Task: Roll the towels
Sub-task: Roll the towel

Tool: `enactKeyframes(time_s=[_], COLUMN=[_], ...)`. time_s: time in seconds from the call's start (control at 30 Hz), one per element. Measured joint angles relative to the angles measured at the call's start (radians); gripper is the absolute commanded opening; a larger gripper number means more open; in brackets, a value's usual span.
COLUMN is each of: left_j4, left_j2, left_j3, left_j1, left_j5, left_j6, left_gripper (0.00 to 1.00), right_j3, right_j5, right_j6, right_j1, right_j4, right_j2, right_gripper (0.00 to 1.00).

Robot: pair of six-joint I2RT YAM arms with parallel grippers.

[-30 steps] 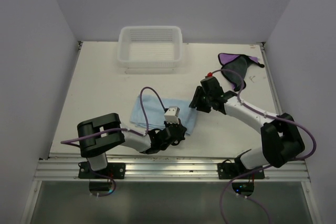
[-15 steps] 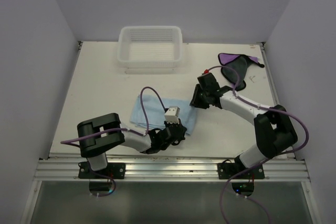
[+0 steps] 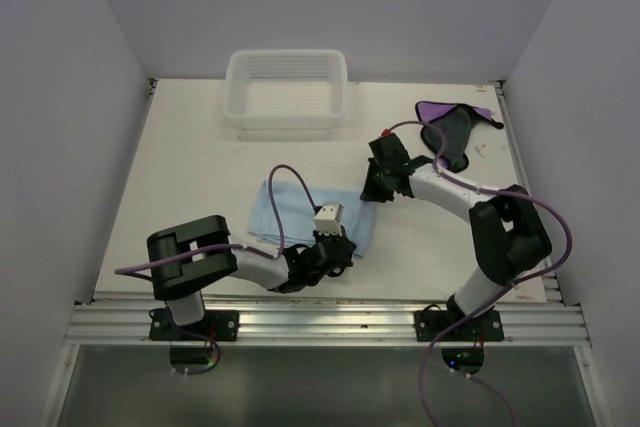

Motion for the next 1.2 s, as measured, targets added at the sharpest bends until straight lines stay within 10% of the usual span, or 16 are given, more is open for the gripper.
enactKeyframes(time_s=[1.2], left_j4=[-0.047], left_j2=[-0.034], left_j3=[-0.005], left_j1=[0.000], left_j5=[0.005], left_j6=[0.023], left_gripper=[0.00], right_j3=[0.048], right_j5=[-0.017], right_j6=[-0.014], right_j1=[0.000], right_j4=[0.020], right_j2=[0.110], right_gripper=[0.16])
